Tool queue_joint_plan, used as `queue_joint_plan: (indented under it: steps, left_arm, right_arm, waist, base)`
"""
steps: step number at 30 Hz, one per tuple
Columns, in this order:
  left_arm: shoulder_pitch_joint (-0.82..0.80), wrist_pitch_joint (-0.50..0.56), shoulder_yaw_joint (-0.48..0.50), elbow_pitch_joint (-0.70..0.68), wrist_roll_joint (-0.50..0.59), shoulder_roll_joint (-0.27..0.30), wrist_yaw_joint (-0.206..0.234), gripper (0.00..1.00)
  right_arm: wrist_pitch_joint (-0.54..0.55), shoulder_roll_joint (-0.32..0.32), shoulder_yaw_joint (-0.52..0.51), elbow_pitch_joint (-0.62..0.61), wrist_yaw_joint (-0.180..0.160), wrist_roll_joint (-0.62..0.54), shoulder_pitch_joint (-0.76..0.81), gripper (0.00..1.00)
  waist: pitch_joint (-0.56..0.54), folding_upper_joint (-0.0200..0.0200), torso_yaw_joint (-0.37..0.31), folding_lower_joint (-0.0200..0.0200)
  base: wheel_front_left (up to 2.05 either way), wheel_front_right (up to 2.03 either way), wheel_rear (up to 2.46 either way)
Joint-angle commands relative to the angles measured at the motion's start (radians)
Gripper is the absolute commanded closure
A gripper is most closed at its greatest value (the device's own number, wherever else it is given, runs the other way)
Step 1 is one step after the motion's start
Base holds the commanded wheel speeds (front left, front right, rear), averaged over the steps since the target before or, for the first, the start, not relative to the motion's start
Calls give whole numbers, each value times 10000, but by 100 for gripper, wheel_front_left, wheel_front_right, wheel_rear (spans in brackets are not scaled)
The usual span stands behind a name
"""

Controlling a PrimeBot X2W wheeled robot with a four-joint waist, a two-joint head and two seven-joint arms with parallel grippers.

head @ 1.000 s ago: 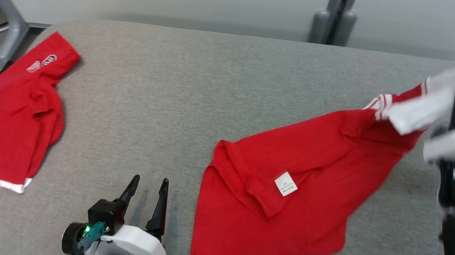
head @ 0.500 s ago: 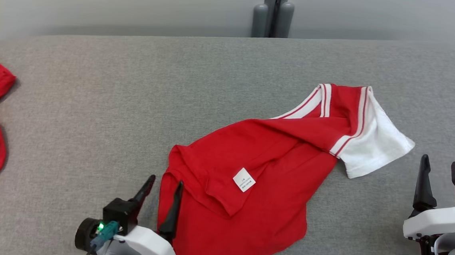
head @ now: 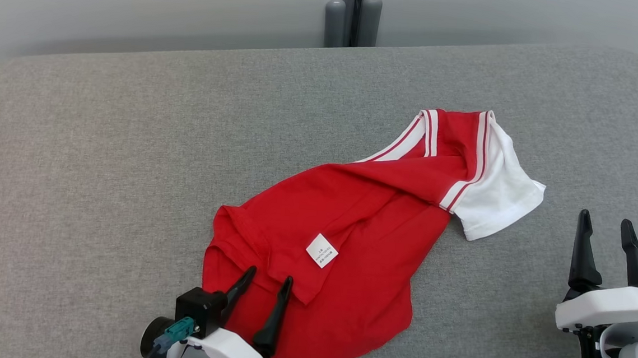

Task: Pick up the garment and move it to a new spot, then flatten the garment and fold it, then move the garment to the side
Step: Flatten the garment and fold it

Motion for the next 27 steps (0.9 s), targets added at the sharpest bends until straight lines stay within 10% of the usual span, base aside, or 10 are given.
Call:
queue_joint_plan:
  steps: [1,9,13,18,27]
  left_arm:
    - [-91,-4,-102,78,-231,50,-71,0]
    - [-309,-4,-365,387,-1349,50,-152,0]
    - [-499,-3,-538,606,-1673,50,-69,100]
    - [-876,-6,-708,807,-1240,47,24,100]
    - [-653,-2,1735,6,86,419,176,100]
  right_arm:
    - [1,-53,-33,23,1,53,13,0]
    - [0,-51,91,170,1,157,-34,0]
    - [2,-50,125,193,1,251,-73,0]
    - [0,-52,86,160,1,322,-89,0]
    - [0,-54,210,329,1,746,368,0]
  waist:
    - [1,0,-33,0]
    - [57,0,-270,0]
    - [92,0,-369,0]
    - [74,0,-337,0]
    - [-864,0,22,0]
  base:
    - [0,0,0]
    - [0,0,0]
    - [0,0,0]
    - [0,0,0]
    - [0,0,0]
